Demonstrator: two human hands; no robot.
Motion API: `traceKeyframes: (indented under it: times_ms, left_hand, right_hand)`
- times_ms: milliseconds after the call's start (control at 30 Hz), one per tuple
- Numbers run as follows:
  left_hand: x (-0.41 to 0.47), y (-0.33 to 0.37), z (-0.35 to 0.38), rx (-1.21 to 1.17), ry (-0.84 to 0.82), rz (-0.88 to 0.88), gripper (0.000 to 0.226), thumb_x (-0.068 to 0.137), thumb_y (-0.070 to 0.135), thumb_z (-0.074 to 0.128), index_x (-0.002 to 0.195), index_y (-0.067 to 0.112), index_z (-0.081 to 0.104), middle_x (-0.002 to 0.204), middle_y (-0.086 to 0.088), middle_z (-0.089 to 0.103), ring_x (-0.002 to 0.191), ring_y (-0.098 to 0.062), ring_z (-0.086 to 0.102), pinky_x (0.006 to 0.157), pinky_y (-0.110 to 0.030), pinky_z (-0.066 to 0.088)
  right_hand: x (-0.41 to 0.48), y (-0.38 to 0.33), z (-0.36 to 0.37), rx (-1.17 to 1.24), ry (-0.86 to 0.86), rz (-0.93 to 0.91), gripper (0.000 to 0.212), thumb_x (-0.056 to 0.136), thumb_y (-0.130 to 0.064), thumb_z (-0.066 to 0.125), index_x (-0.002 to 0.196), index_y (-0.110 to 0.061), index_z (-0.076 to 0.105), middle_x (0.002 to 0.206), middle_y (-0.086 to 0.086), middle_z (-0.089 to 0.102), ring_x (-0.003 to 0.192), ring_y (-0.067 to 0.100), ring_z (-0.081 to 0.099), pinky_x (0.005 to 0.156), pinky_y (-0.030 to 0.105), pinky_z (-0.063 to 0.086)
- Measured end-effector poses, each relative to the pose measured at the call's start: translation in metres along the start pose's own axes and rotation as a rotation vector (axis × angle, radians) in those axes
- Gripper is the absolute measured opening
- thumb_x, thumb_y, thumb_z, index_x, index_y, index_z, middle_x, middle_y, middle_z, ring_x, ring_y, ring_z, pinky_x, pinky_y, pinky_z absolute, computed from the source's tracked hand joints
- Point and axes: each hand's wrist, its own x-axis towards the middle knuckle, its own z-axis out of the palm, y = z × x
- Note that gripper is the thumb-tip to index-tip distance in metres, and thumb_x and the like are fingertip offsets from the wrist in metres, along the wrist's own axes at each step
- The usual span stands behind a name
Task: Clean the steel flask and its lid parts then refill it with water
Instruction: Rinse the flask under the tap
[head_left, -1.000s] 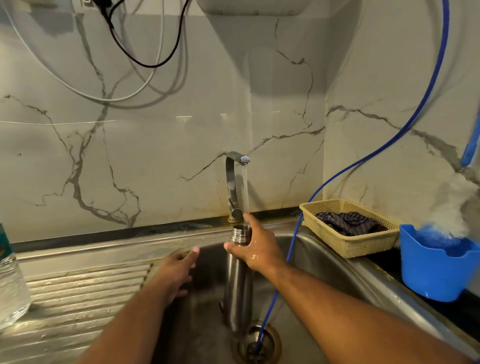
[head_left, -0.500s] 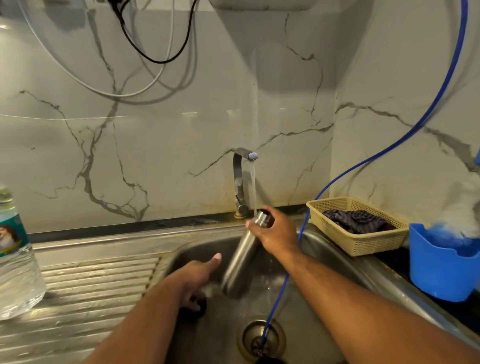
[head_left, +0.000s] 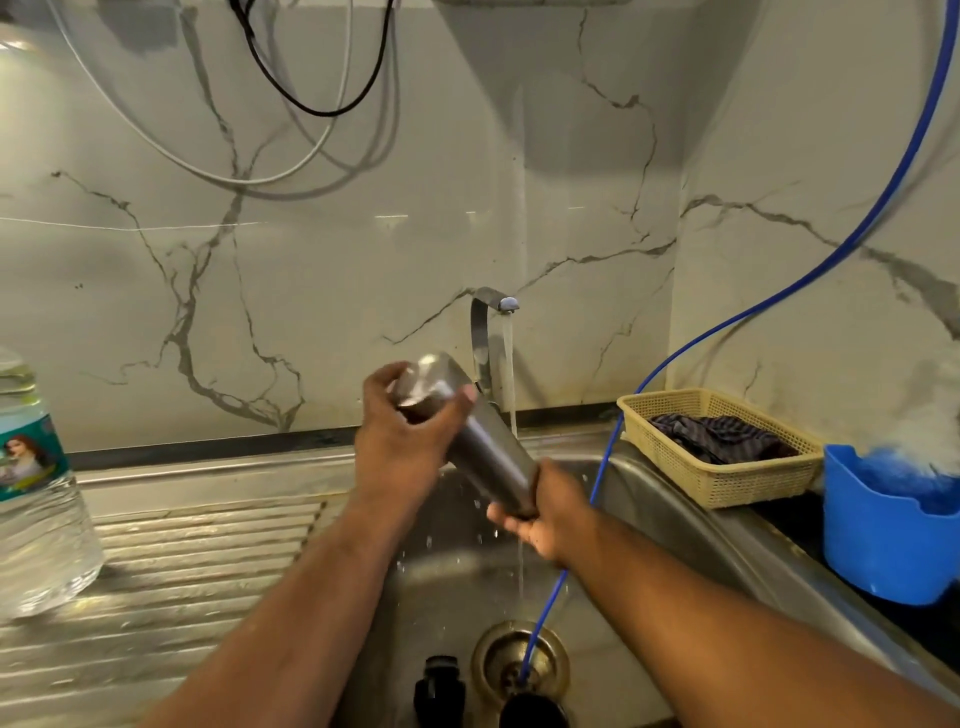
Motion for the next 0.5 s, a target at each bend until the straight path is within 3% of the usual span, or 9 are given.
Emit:
traceKeyframes:
  times_ms: [67,200,300,367,433,500]
  left_hand:
    - [-0.013,0.002,0.007,0.180,-0.068,0.134,0.068,0.076,0.042,0.085,0.130,0.038,0.044,0.115,0.017,0.054,0.106,-0.011,0.060,0.088,-0.031,0.059]
    - [-0.017,-0.004,0.011,0.259,-0.094,0.213,0.071,0.075,0.043,0.086,0.133,0.033,0.048,0.121,0.013,0.059,0.107,-0.006,0.060,0.080,-0.013,0.049]
    - [-0.016,-0.005,0.010,0.275,-0.098,0.218,0.073,0.075,0.043,0.086,0.136,0.033,0.047,0.123,0.013,0.056,0.108,-0.007,0.057,0.085,-0.017,0.050]
    - [-0.015,-0.008,0.010,0.307,-0.115,0.209,0.077,0.075,0.044,0.085,0.139,0.034,0.044,0.125,0.014,0.053,0.110,-0.008,0.054,0.091,-0.023,0.050]
    - [-0.012,-0.016,0.012,0.334,-0.133,0.184,0.081,0.075,0.047,0.084,0.143,0.037,0.041,0.122,0.017,0.051,0.109,-0.007,0.053,0.088,-0.019,0.047]
    - [-0.008,-0.028,0.015,0.366,-0.145,0.123,0.083,0.077,0.051,0.081,0.147,0.036,0.040,0.123,0.013,0.056,0.110,-0.009,0.056,0.084,-0.016,0.046]
  right_hand:
    - [0.003,0.008,-0.004,-0.099,-0.021,0.159,0.040,0.108,-0.028,0.038,0.124,0.003,0.057,0.108,0.029,0.061,0.093,0.042,0.064,0.070,0.050,0.060]
    - [0.002,0.006,-0.009,-0.216,-0.034,0.218,0.035,0.108,-0.025,0.041,0.123,0.004,0.055,0.117,0.033,0.060,0.104,0.047,0.065,0.076,0.054,0.062]
    - [-0.003,0.004,-0.010,-0.287,-0.050,0.224,0.035,0.107,-0.025,0.043,0.124,0.003,0.055,0.117,0.032,0.061,0.103,0.046,0.066,0.069,0.050,0.064]
    - [-0.004,0.008,-0.014,-0.452,-0.077,0.182,0.034,0.107,-0.027,0.041,0.123,-0.003,0.058,0.114,0.026,0.064,0.102,0.040,0.067,0.080,0.050,0.062]
    - [-0.005,0.011,-0.016,-0.686,-0.114,0.109,0.041,0.107,-0.038,0.037,0.125,-0.010,0.061,0.114,0.018,0.064,0.101,0.034,0.064,0.091,0.051,0.057]
    - [-0.004,0.009,-0.016,-0.708,-0.186,0.039,0.062,0.103,-0.064,0.030,0.128,-0.018,0.063,0.118,0.012,0.064,0.104,0.031,0.061,0.083,0.049,0.057]
